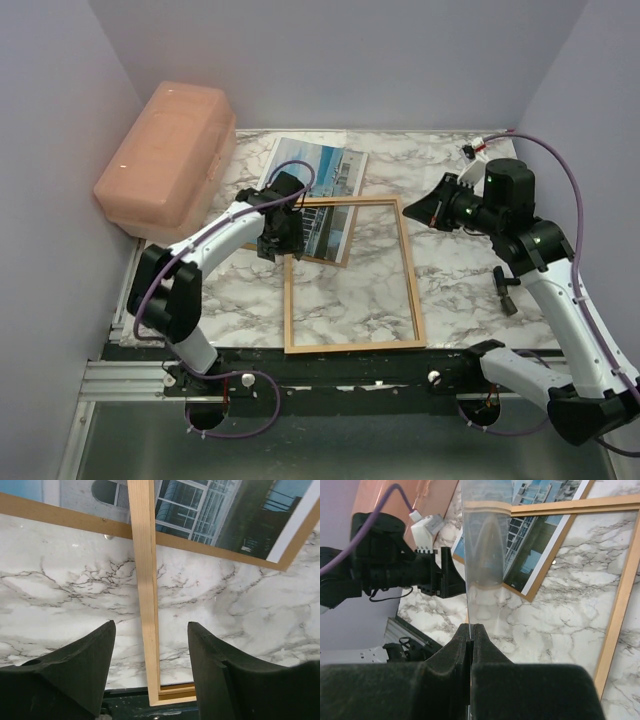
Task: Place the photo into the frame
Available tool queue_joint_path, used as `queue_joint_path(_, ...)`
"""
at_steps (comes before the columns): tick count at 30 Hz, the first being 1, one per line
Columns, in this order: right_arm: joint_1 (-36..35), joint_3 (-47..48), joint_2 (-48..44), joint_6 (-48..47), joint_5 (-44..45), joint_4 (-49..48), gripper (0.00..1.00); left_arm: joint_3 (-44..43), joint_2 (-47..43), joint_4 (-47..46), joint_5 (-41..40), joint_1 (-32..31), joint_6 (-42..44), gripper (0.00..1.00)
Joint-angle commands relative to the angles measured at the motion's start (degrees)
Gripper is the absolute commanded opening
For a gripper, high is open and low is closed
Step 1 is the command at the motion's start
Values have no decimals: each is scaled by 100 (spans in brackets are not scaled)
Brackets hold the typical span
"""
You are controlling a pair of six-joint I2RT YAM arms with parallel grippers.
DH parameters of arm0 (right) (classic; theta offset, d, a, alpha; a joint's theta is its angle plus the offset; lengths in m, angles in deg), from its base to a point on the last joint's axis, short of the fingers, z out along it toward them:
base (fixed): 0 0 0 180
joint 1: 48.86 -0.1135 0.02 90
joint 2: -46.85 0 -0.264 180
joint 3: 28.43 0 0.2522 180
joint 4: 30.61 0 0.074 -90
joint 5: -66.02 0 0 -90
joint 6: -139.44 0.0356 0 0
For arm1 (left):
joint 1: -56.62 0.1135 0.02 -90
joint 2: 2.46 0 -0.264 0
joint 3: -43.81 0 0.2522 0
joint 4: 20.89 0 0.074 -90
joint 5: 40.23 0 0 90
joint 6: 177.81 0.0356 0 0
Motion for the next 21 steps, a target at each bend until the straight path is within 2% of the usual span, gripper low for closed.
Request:
queue_joint_path(1,-2,-96,117,84,-591,-399,0,493,-964,-378,68,-12,-6,61)
queue_joint_path(10,-2,-109,426,293,-1371,-628,0,1950,-2276,-1060,171,107,-180,57)
queue_joint_path(21,38,-183,910,492,-2156,-733,0,2368,-1913,-1413,369,128,-376,41)
